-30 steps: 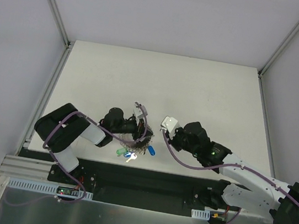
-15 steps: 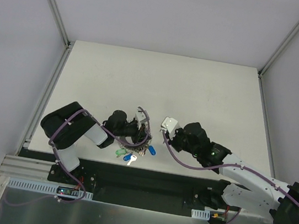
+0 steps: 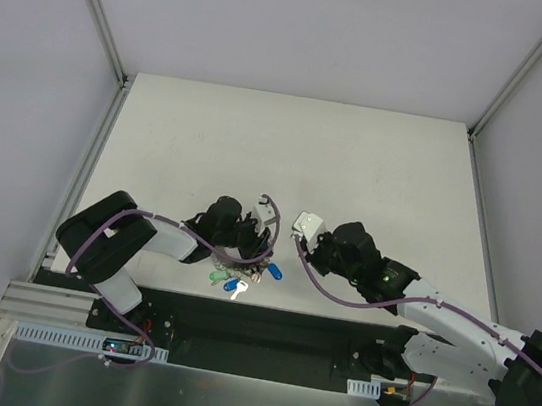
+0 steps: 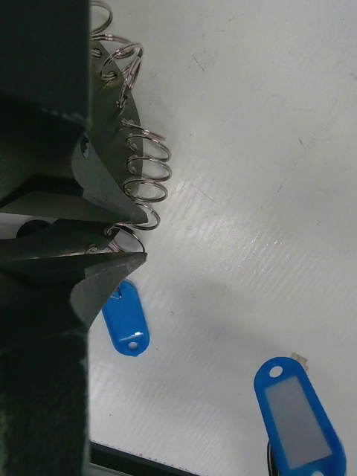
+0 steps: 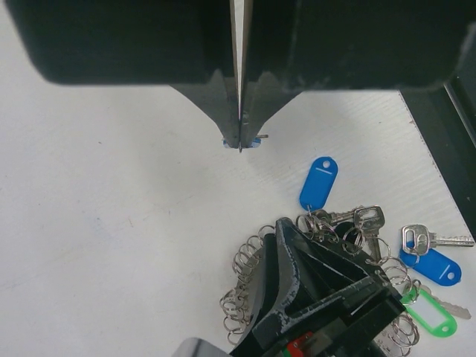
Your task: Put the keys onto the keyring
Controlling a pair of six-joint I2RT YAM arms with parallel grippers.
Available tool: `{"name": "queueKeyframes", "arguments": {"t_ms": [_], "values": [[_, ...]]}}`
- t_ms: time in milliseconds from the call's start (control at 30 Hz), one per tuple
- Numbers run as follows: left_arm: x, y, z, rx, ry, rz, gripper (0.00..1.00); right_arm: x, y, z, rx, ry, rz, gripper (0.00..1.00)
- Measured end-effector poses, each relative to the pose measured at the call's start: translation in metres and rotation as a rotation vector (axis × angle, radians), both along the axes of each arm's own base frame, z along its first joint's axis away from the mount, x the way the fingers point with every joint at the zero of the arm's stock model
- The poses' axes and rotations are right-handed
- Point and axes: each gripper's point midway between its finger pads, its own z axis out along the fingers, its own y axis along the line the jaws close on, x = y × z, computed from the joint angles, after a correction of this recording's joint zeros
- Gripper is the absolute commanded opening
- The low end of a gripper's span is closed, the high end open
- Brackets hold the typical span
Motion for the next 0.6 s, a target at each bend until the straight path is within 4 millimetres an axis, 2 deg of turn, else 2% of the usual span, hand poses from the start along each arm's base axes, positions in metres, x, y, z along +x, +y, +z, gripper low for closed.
{"name": "queueKeyframes", "arguments": {"t_ms": [233, 333, 467, 600], "values": [[0.0029, -0.0058, -0.0008, 0.084, -0.016, -0.026, 0.22, -0.0003, -0.0003, 0.0030, 0.010, -0.005, -0.001, 0.01], [0.0020, -0.0076, -0.0009, 0.109, -0.020, -0.040, 0.18, -0.0006, -0.0005, 0.0032, 0.011, -0.005, -0.001, 0.01], [0.0024, -0.0079, -0.0014, 0.140, -0.021, -0.048, 0.00, -0.0008, -0.0007, 0.0032, 0.012, -0.005, -0.002, 0.01], [0.0025, -0.0088, -0.0010, 0.153, -0.016, -0.046, 0.00, -0.0012, -0.0012, 0.0036, 0.015, -0.006, -0.003, 0.01]]}}
